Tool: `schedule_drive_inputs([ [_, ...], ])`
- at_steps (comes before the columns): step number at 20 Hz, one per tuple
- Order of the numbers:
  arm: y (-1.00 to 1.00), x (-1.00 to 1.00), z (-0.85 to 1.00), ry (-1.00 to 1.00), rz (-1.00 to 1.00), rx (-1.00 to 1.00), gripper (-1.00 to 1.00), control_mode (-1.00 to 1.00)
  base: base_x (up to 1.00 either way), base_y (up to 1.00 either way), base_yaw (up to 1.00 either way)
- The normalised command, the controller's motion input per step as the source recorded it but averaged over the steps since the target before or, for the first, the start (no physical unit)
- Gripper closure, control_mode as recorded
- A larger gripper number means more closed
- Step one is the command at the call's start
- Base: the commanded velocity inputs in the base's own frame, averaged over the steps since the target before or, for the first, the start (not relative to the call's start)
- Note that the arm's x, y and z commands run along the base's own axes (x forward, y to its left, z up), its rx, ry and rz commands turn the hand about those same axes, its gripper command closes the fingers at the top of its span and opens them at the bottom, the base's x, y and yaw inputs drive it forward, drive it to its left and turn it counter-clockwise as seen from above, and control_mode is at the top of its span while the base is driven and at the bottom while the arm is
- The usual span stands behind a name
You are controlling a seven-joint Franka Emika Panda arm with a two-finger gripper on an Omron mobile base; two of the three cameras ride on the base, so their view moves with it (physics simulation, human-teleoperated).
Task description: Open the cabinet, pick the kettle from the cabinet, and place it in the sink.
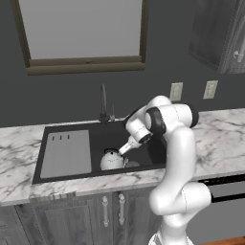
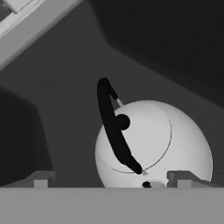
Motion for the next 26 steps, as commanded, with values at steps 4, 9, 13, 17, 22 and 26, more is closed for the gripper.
schedule_drive_inputs([
  [4,-0.20,-0.11,0.28,-0.02,-0.03,0.02,-1.00,-1.00,0.00,0.00,0.00],
  [9,-0.17,-0.22,0.26,0.00,-0.08,0.00,-1.00,-1.00,0.00,0.00,0.00],
  [13,-0.02,-0.23,0.32,0.00,-0.11,-0.05,-1.00,-1.00,0.00,0.00,0.00],
  [17,0.00,-0.20,0.37,0.00,-0.16,-0.08,-1.00,-1.00,0.00,0.00,0.00],
  [22,-0.02,-0.22,0.40,0.00,-0.17,-0.08,-1.00,-1.00,0.00,0.00,0.00],
  [26,-0.03,-0.27,0.39,0.00,-0.11,-0.13,-1.00,-1.00,0.00,0.00,0.00],
])
